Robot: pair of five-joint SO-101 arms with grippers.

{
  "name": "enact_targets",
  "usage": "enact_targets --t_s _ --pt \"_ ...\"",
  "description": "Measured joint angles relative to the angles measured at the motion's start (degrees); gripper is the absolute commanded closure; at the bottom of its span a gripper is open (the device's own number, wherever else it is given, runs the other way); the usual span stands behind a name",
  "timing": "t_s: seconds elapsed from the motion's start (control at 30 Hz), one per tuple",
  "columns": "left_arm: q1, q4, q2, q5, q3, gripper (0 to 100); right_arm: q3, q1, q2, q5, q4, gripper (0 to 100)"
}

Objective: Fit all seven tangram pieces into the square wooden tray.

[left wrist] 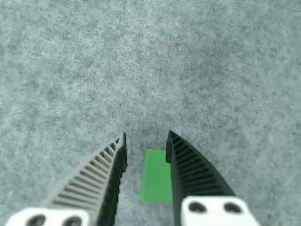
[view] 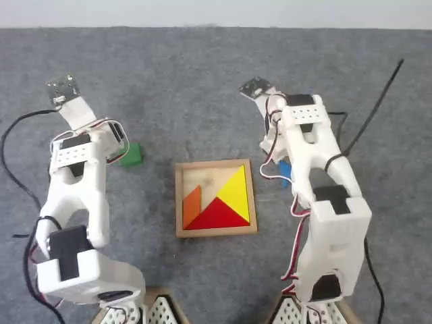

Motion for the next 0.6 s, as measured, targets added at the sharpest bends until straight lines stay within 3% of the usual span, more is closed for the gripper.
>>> enact_targets --t_s 0.27,0.43,0.6 --pt "0.0 0.0 0.0 0.0 0.0 86 -0.7 -0.3 1.8 0.1 -0.7 75.8" --pt "0.0 0.0 0.0 0.0 0.0 86 -0.8 0.0 1.9 0.1 -1.0 84.5" --pt "0.0 0.0 0.0 0.0 0.0 86 -1.4 0.3 1.9 0.1 -1.1 85.3"
